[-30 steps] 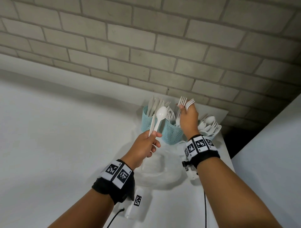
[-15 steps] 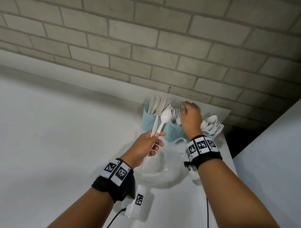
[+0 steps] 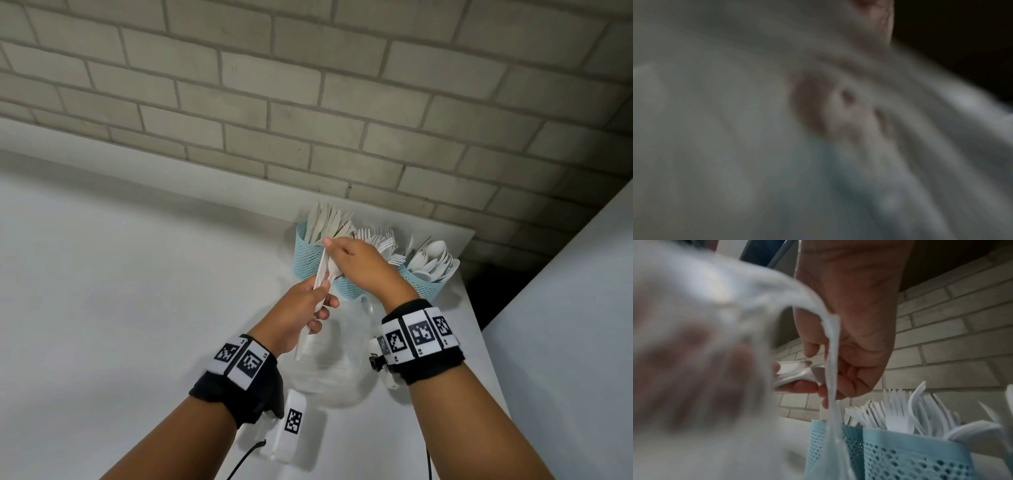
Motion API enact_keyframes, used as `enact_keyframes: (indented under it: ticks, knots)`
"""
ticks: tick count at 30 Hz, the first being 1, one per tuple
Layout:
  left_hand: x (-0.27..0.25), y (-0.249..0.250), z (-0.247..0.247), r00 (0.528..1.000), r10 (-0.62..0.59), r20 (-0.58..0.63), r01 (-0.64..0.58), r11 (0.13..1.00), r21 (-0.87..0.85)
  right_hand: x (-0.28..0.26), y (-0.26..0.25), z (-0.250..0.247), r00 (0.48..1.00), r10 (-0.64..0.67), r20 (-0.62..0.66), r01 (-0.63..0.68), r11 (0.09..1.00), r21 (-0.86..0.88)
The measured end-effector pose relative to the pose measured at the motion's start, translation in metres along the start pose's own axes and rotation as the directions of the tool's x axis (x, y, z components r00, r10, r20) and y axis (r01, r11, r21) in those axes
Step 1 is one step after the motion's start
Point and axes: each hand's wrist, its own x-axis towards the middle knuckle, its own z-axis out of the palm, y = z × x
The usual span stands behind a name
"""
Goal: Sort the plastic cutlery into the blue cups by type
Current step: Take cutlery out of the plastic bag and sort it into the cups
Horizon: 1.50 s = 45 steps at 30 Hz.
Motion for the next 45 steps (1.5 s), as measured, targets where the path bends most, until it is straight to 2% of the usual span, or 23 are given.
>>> enact_keyframes:
  ticks: [5,7,9,11,13,16,18,20,21,23,27,30,33,35,37,38,40,41,42,44,45]
  knots:
    - [-0.002,0.001,0.001,1.000,0.006,-0.014,-0.006,0.999,0.048,-0.004,0.008,-0.007,0.996,0.089,-0.012,-0.088,0.990,0.108]
    - [-0.002,0.001,0.003,1.000,0.010,-0.003,-0.010,0.998,0.059,-0.006,0.009,-0.017,0.984,0.147,-0.097,-0.132,0.981,0.144]
    - [-0.002,0.001,0.006,1.000,0.011,0.020,-0.012,0.998,0.070,-0.008,0.011,-0.032,0.946,0.208,-0.246,-0.179,0.974,0.138]
    - [-0.001,0.001,0.008,0.999,0.008,0.035,-0.010,0.998,0.067,-0.010,0.015,-0.051,0.868,0.262,-0.421,-0.181,0.958,0.222]
    - [0.000,0.001,0.010,0.999,0.014,0.035,-0.017,0.998,0.067,-0.016,0.020,-0.072,0.751,0.285,-0.595,-0.135,0.949,0.285]
    - [0.001,0.001,0.014,0.999,0.037,0.028,-0.039,0.998,0.049,-0.029,0.027,-0.099,0.557,0.233,-0.797,-0.126,0.972,0.196]
    - [0.002,0.002,0.016,0.998,0.058,0.017,-0.058,0.998,0.014,-0.037,0.030,-0.108,0.452,0.182,-0.873,-0.151,0.980,0.126]
    - [0.002,0.003,0.018,0.994,0.110,0.009,-0.110,0.994,-0.014,-0.041,0.035,-0.111,0.393,0.149,-0.907,-0.178,0.980,0.083]
    - [0.001,0.003,0.019,0.990,0.139,0.007,-0.139,0.990,-0.027,-0.040,0.038,-0.111,0.392,0.142,-0.909,-0.198,0.978,0.068]
    - [0.000,0.005,0.020,0.982,0.187,0.001,-0.187,0.980,-0.061,-0.039,0.044,-0.105,0.442,0.145,-0.885,-0.250,0.968,0.034]
    - [-0.002,0.008,0.021,0.976,0.217,-0.023,-0.218,0.962,-0.167,-0.030,0.065,-0.084,0.596,0.147,-0.789,-0.336,0.938,-0.079]
    - [-0.001,0.010,0.019,0.973,0.220,-0.065,-0.230,0.942,-0.246,-0.027,0.082,-0.068,0.666,0.208,-0.716,-0.371,0.926,-0.076]
    - [-0.001,0.011,0.016,0.968,0.222,-0.120,-0.247,0.928,-0.278,-0.028,0.095,-0.054,0.744,0.200,-0.638,-0.404,0.894,-0.191]
    - [-0.001,0.011,0.014,0.964,0.228,-0.137,-0.261,0.913,-0.315,-0.028,0.098,-0.052,0.761,0.193,-0.619,-0.429,0.865,-0.259]
    - [-0.003,0.012,0.014,0.961,0.238,-0.139,-0.273,0.893,-0.358,-0.026,0.096,-0.053,0.736,0.147,-0.660,-0.416,0.868,-0.270]
    - [-0.003,0.012,0.014,0.959,0.246,-0.140,-0.281,0.882,-0.377,-0.025,0.091,-0.054,0.713,0.112,-0.692,-0.369,0.899,-0.235]
    - [-0.003,0.012,0.014,0.954,0.264,-0.143,-0.300,0.865,-0.402,-0.024,0.078,-0.055,0.689,0.037,-0.724,-0.176,0.977,-0.118]
    - [-0.003,0.012,0.013,0.952,0.272,-0.143,-0.307,0.861,-0.405,-0.024,0.070,-0.056,0.714,0.023,-0.700,-0.063,0.997,-0.031]
    - [-0.003,0.011,0.013,0.950,0.279,-0.143,-0.313,0.858,-0.407,-0.026,0.060,-0.056,0.771,0.030,-0.636,0.026,0.997,0.078]
    - [-0.003,0.011,0.013,0.947,0.288,-0.143,-0.322,0.850,-0.416,-0.033,0.040,-0.055,0.925,0.044,-0.378,0.058,0.966,0.254]
    - [-0.003,0.011,0.012,0.946,0.292,-0.142,-0.324,0.846,-0.424,-0.036,0.032,-0.055,0.972,0.034,-0.231,0.030,0.963,0.269]
